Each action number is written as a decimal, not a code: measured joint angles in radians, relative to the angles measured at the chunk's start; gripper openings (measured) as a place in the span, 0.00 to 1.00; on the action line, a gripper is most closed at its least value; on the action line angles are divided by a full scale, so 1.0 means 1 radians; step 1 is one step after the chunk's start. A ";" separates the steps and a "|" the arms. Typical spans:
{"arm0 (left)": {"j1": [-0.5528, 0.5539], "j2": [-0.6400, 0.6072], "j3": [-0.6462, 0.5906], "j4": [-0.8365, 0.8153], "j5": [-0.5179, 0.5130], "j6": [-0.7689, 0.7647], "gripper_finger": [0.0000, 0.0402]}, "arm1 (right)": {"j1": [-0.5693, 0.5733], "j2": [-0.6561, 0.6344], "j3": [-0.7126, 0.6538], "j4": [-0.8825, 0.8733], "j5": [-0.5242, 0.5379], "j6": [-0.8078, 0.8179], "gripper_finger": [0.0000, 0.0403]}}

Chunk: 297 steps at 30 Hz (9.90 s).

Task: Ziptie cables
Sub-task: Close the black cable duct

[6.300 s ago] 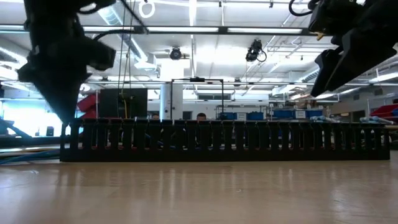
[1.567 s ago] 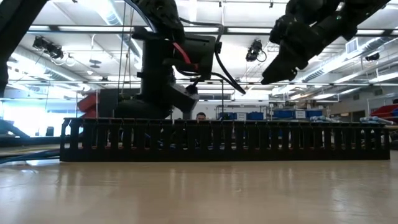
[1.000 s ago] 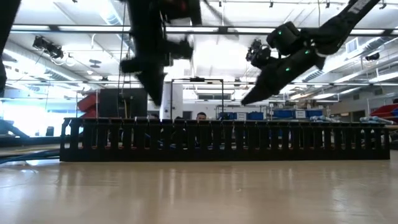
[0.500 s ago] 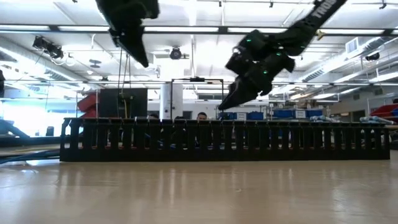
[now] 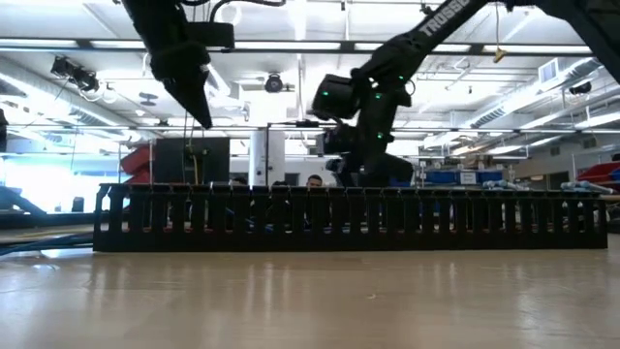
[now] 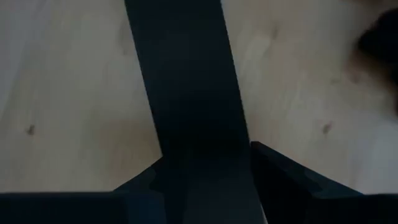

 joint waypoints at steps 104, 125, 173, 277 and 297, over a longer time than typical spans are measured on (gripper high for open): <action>0.009 -0.116 -0.267 0.374 0.034 0.048 0.57 | 0.167 -0.018 0.028 0.058 0.001 0.108 0.70; -0.151 0.070 -0.316 0.684 0.501 0.091 0.57 | 0.101 -0.025 0.029 -0.128 0.074 0.184 0.67; -0.268 0.130 -0.315 0.185 0.488 -0.174 0.00 | 0.100 -0.026 0.029 -0.137 0.111 0.235 0.63; -0.386 -0.165 -0.315 0.248 -0.050 -0.045 0.43 | 0.084 0.057 0.030 0.042 -0.105 0.138 0.62; -0.386 -0.165 -0.315 0.247 -0.051 -0.049 0.43 | 0.087 0.058 0.029 0.047 -0.063 0.129 0.56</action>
